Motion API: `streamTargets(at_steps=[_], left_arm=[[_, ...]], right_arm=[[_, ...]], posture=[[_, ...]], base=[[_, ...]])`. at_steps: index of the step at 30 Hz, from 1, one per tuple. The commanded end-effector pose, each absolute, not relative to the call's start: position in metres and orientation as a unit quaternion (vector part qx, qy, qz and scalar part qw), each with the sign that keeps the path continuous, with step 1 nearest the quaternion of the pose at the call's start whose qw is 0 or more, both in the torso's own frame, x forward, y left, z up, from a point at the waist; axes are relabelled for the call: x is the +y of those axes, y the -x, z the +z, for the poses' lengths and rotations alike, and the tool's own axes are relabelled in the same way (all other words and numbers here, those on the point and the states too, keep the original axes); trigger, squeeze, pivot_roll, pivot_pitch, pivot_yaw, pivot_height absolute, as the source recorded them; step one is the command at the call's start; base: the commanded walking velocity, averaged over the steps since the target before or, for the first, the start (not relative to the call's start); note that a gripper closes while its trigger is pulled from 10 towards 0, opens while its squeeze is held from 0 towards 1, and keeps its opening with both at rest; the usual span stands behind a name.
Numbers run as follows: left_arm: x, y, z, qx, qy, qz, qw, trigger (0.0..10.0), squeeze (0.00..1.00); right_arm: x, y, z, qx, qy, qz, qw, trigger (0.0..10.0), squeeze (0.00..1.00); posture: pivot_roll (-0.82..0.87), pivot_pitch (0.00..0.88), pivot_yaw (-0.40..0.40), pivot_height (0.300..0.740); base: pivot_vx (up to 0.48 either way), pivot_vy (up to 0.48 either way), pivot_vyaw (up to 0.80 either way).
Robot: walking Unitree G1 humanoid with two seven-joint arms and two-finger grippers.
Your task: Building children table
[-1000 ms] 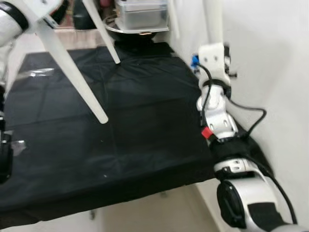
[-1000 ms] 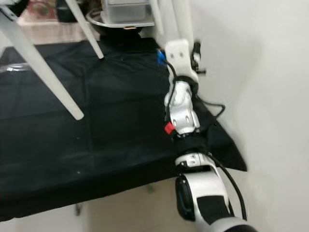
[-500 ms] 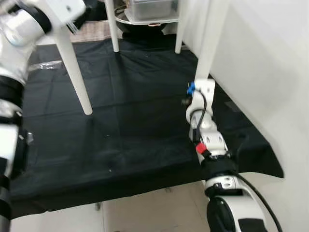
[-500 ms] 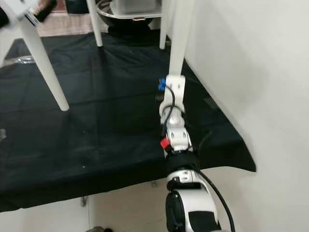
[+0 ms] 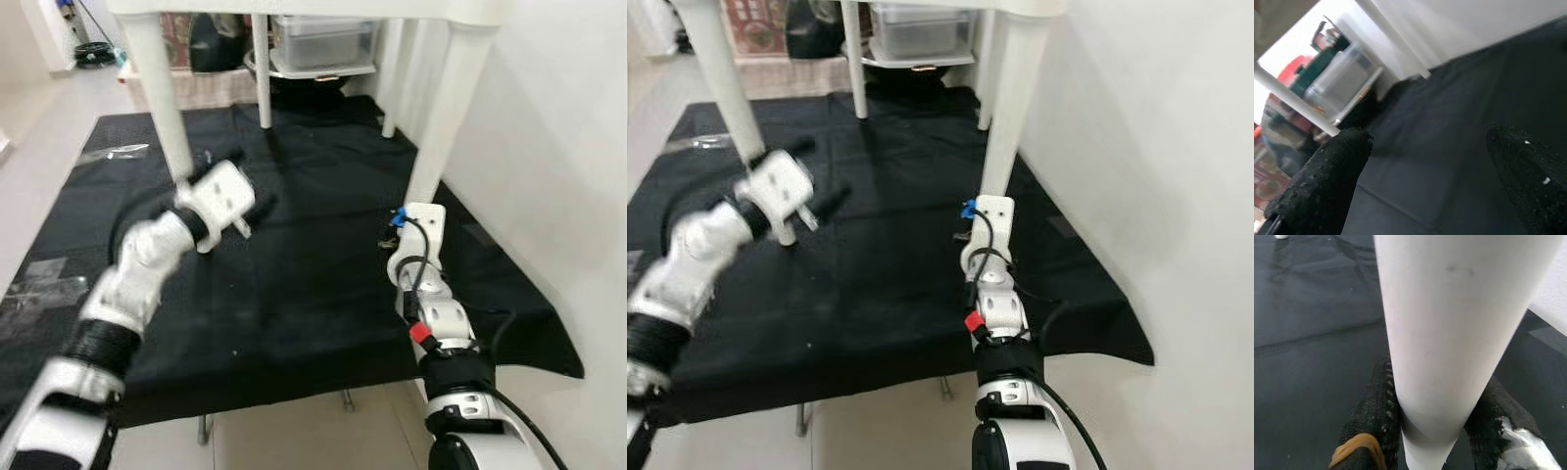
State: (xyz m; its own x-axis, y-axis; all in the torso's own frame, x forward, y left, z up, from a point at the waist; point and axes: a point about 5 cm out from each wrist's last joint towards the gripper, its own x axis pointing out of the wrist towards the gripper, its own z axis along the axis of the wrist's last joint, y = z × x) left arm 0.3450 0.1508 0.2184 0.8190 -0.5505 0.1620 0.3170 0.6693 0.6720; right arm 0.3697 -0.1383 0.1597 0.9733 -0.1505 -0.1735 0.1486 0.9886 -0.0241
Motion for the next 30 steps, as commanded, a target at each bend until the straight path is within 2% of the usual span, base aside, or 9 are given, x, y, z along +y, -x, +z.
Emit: streamTargets(at_steps=[1, 3, 11, 12, 18, 21, 23, 26, 30], left_arm=[[0.148, -0.339, 0.214, -0.174, -0.311, -0.235, 0.904, 10.0, 0.00], [0.146, -0.331, 0.201, -0.151, -0.286, -0.221, 0.920, 10.0, 0.00], [0.143, -0.308, 0.176, -0.115, -0.245, -0.199, 0.942, 10.0, 0.00], [0.142, -0.299, 0.168, -0.104, -0.231, -0.188, 0.949, 10.0, 0.00], [0.145, -0.285, 0.155, -0.080, -0.200, -0.162, 0.963, 10.0, 0.00], [0.145, -0.268, 0.141, -0.054, -0.171, -0.144, 0.973, 10.0, 0.00], [0.144, -0.263, 0.138, -0.048, -0.163, -0.140, 0.975, 10.0, 0.00], [0.139, -0.249, 0.130, -0.028, -0.144, -0.140, 0.979, 10.0, 0.00], [0.134, -0.239, 0.124, -0.005, -0.121, -0.133, 0.984, 10.0, 0.00]], right_arm=[[-0.132, -0.366, 0.153, 0.102, 0.010, -0.055, 0.993, 10.0, 1.00], [-0.131, -0.363, 0.152, 0.100, 0.010, -0.048, 0.994, 10.0, 1.00], [-0.130, -0.352, 0.159, 0.069, 0.013, -0.016, 0.997, 10.0, 1.00], [-0.131, -0.343, 0.161, 0.050, 0.021, 0.003, 0.999, 10.0, 0.00], [-0.134, -0.324, 0.160, 0.020, 0.018, 0.029, 0.999, 10.0, 0.00], [-0.135, -0.300, 0.149, 0.016, 0.014, 0.067, 0.997, 10.0, 0.00], [-0.135, -0.295, 0.145, 0.018, 0.014, 0.076, 0.997, 10.0, 0.00], [-0.137, -0.280, 0.143, 0.006, 0.012, 0.078, 0.997, 10.0, 0.00], [-0.135, -0.276, 0.142, 0.010, 0.025, 0.090, 0.996, 10.0, 0.00]], posture=[[0.14, 0.059, -0.017, 0.740], [0.14, 0.061, -0.017, 0.740], [0.12, 0.058, -0.022, 0.740], [0.11, 0.058, -0.025, 0.740], [0.10, 0.059, -0.028, 0.740], [0.10, 0.057, -0.036, 0.740], [0.10, 0.057, -0.036, 0.740], [0.09, 0.056, -0.037, 0.740], [0.09, 0.054, -0.036, 0.740]], base=[[0.000, 0.000, 0.00], [0.000, 0.000, 0.00], [0.000, 0.000, 0.00], [0.000, 0.000, 0.00], [0.000, 0.000, 0.00], [0.000, 0.000, 0.00], [0.000, 0.000, 0.00], [0.000, 0.000, 0.54], [0.000, 0.000, 0.78]])
